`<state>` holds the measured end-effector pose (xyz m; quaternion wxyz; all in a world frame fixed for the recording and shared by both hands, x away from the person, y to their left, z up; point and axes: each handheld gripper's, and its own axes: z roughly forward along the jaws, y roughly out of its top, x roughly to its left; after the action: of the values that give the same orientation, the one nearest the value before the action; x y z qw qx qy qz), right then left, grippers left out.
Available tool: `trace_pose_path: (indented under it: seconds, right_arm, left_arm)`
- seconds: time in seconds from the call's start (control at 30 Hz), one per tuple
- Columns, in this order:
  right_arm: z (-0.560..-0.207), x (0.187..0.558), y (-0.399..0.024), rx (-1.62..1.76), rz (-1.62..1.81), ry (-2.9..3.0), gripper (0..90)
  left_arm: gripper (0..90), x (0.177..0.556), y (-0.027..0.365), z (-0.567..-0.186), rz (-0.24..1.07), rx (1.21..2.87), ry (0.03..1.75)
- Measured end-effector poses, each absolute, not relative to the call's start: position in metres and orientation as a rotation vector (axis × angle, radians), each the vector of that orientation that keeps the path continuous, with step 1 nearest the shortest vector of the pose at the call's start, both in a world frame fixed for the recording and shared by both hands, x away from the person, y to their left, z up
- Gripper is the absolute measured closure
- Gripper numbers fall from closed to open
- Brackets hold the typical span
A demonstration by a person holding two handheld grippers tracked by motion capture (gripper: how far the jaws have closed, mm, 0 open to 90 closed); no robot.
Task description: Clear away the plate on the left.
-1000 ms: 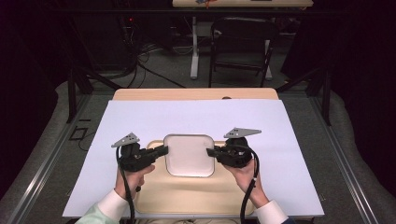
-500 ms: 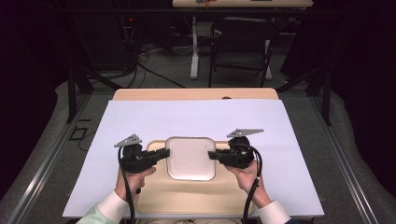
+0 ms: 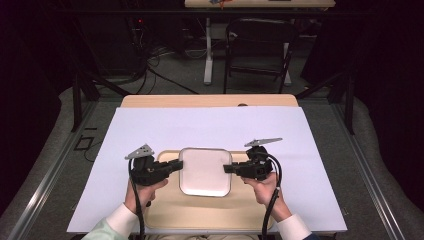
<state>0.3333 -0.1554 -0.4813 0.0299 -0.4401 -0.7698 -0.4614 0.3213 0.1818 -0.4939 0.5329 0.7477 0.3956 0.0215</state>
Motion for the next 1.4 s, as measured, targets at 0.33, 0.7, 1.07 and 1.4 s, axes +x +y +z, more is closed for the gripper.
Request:
trace_pose_path:
  seconds: [0.33,0.7,1.07,1.4]
  right_arm:
    - [-0.484,0.335,-0.157,-1.345,-1.394,-2.365,80.1]
    - [-0.49,0.337,-0.157,-1.362,-1.324,-2.347,80.1]
    - [-0.497,0.341,-0.156,-1.35,-1.254,-2.374,80.0]
    - [-0.509,0.346,-0.15,-1.368,-1.194,-2.43,79.1]
  left_arm:
    - [82.6,0.321,0.179,-0.492,0.031,1.822,0.971]
    - [82.9,0.323,0.178,-0.497,-0.034,1.849,1.032]
    - [82.4,0.326,0.176,-0.505,-0.074,1.891,1.054]
    - [82.9,0.333,0.174,-0.514,-0.051,1.901,1.076]
